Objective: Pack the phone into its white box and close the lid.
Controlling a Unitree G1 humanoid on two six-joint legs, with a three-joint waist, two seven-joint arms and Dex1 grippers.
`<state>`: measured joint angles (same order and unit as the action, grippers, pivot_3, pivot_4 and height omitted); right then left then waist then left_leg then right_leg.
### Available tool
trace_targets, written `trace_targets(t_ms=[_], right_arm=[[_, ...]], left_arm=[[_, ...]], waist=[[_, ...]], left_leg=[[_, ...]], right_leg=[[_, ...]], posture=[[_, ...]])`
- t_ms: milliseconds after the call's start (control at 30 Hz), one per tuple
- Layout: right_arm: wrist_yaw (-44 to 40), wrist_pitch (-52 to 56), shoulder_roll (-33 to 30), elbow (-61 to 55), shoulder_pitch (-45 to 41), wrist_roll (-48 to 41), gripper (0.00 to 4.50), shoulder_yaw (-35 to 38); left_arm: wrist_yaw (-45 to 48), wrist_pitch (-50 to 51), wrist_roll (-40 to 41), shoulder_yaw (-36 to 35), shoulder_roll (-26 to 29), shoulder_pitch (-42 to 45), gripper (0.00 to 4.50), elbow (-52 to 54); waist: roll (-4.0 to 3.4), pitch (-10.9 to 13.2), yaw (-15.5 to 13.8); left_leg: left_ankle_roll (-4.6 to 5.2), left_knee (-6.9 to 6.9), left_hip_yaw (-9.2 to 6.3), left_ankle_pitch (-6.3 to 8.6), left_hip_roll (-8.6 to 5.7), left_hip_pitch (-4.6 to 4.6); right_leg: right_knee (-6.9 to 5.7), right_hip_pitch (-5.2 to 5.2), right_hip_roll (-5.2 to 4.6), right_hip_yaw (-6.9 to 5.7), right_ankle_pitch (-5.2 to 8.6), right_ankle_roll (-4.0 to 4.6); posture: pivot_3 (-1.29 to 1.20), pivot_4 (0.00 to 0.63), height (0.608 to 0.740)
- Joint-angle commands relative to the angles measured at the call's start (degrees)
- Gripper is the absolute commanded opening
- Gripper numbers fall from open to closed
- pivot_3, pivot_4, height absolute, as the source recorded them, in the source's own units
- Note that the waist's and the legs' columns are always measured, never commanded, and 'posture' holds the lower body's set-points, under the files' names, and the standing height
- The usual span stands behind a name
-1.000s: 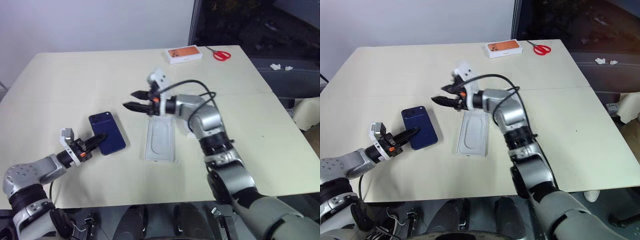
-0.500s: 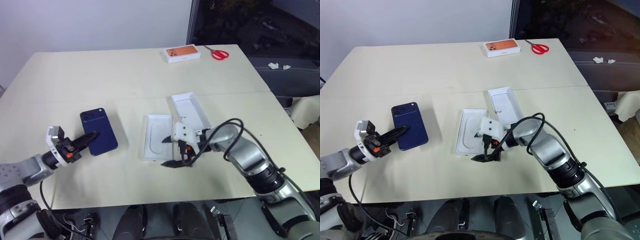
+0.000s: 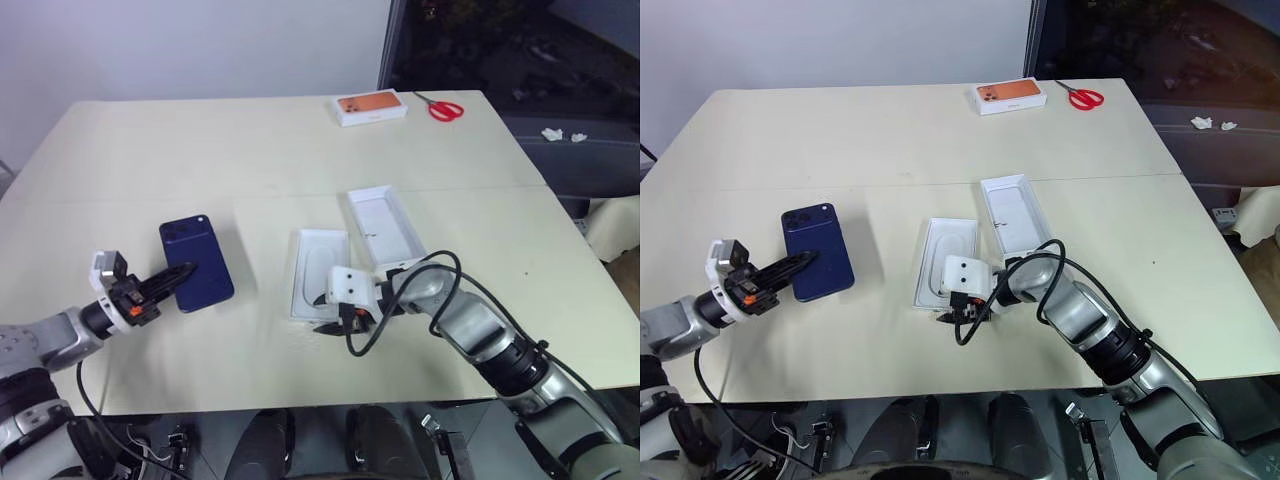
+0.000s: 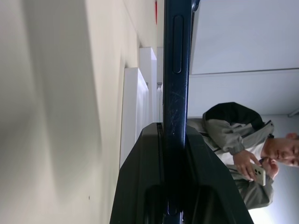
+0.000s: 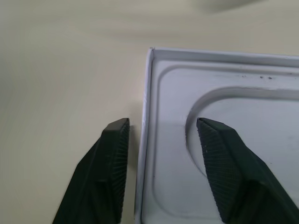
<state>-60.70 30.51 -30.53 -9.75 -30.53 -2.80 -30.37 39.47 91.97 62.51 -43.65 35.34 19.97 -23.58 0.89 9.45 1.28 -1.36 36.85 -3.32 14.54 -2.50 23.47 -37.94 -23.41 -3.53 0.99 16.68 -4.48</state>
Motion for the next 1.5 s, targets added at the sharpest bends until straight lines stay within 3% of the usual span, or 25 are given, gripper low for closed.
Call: trace_targets(t_ms=[33, 67, 133, 767, 800, 833, 1333, 1500], right_arm=[[-0.2, -1.1, -0.2, 0.7, -0.1, 1.0, 2.68, -0.4], [-0.1, -1.2, 0.1, 0.9, -0.2, 1.1, 2.68, -0.3], [0.0, -1.7, 0.3, 1.5, -0.3, 1.6, 2.12, -0.5], [-0.9, -1.7, 0.8, 2.1, -0.4, 1.7, 2.12, -0.1], [-0.7, -1.6, 0.8, 2.0, -0.4, 1.9, 1.6, 0.0], [-0.6, -1.7, 0.8, 2.0, -0.4, 2.0, 1.36, -0.1], [0.8, -4.0, 2.2, 3.5, -0.8, 2.7, 1.36, 0.6], [1.7, -5.5, 9.2, 8.6, -4.2, 2.3, 1.36, -0.6]], left_arm=[[1.3, -0.1, 1.8, -0.8, 1.0, 0.3, 0.32, 1.5], [1.3, -0.2, 1.7, -0.8, 0.9, 0.3, 0.32, 1.5], [1.2, -0.2, 1.7, -0.5, 0.7, 0.2, 0.32, 1.8], [1.6, -0.7, 1.6, 0.1, 0.6, -0.2, 0.32, 1.8], [1.7, -0.6, 1.7, 0.1, 0.6, -0.2, 0.32, 1.9], [1.7, -0.7, 1.7, 0.1, 0.5, -0.2, 0.32, 1.9], [1.8, -1.0, 2.3, 0.2, 0.4, -0.2, 0.32, 1.6], [2.1, -2.2, 2.3, 0.6, 0.6, 0.9, 0.32, 2.5]], waist=[[0.0, 0.0, -0.3], [0.01, 0.0, -0.3], [0.02, 0.0, -0.4], [0.02, 0.0, -0.3], [0.02, 0.0, -0.3], [0.03, 0.0, -0.3], [0.08, 0.0, -0.2], [0.08, -0.1, 0.1]], left_leg=[[0.0, 0.0, 0.0, 0.0, 0.0, 0.0], [0.0, 0.0, 0.0, 0.0, 0.0, 0.0], [0.0, 0.01, 0.0, 0.0, 0.0, 0.0], [0.0, 0.02, -0.01, 0.0, 0.0, 0.0], [0.0, 0.02, 0.0, 0.0, 0.0, -0.01], [0.0, 0.02, 0.0, 0.0, 0.0, -0.01], [0.0, 0.02, -0.01, 0.0, 0.02, -0.03], [-0.02, 0.01, -0.01, -0.01, 0.05, -0.04]], right_leg=[[0.0, 0.0, 0.0, 0.0, 0.0, 0.0], [0.0, 0.0, 0.0, -0.01, 0.0, 0.0], [0.0, 0.02, 0.0, -0.01, 0.0, 0.0], [0.0, 0.02, 0.0, -0.01, 0.0, 0.0], [0.0, 0.02, 0.0, -0.01, 0.0, 0.0], [0.0, 0.03, 0.0, -0.01, 0.0, 0.0], [-0.01, 0.04, 0.0, -0.02, 0.0, 0.0], [-0.04, 0.01, 0.03, -0.02, 0.0, 0.0]], posture=[[0.0, 0.15, 0.74], [0.0, 0.15, 0.74], [0.0, 0.15, 0.74], [0.0, 0.15, 0.74], [0.0, 0.15, 0.74], [0.0, 0.15, 0.74], [0.0, 0.15, 0.74], [0.0, 0.15, 0.74]])
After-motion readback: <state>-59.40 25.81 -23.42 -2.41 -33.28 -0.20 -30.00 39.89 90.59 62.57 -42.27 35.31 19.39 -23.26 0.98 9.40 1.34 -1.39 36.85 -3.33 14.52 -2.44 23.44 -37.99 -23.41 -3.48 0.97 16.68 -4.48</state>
